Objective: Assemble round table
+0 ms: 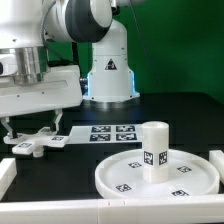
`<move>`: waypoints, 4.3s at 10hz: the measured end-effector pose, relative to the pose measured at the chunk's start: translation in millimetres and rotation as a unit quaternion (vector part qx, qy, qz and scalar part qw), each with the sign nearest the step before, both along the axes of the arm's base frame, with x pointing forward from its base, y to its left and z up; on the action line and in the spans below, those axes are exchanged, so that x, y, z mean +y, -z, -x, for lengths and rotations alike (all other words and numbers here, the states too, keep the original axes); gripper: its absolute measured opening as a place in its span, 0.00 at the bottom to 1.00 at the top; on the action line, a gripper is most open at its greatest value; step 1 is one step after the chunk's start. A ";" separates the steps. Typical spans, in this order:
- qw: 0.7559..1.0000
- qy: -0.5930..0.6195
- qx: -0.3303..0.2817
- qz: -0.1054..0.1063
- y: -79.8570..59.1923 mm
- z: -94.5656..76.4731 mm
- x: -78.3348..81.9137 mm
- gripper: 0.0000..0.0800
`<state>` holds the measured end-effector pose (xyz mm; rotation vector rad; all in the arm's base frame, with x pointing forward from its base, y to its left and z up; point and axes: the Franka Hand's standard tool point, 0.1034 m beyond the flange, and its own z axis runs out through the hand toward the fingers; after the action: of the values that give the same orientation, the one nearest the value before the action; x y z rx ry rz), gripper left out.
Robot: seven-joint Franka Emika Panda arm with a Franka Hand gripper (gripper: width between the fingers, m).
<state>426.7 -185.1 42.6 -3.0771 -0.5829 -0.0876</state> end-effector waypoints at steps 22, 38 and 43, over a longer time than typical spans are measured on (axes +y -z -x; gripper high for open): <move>1.000 0.008 0.012 -0.005 10.5 4.2 6.9 0.56; 0.995 0.088 -0.015 -0.039 -110.0 -118.8 200.7 0.56; 0.997 0.066 -0.001 -0.036 -87.0 -119.9 219.9 0.56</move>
Offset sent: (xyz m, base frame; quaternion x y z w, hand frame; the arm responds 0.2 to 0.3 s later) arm -0.0051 0.0030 -0.0096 0.0018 0.0064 0.0016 1.0000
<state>546.6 34.8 129.6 -3.0423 -0.3674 -0.1107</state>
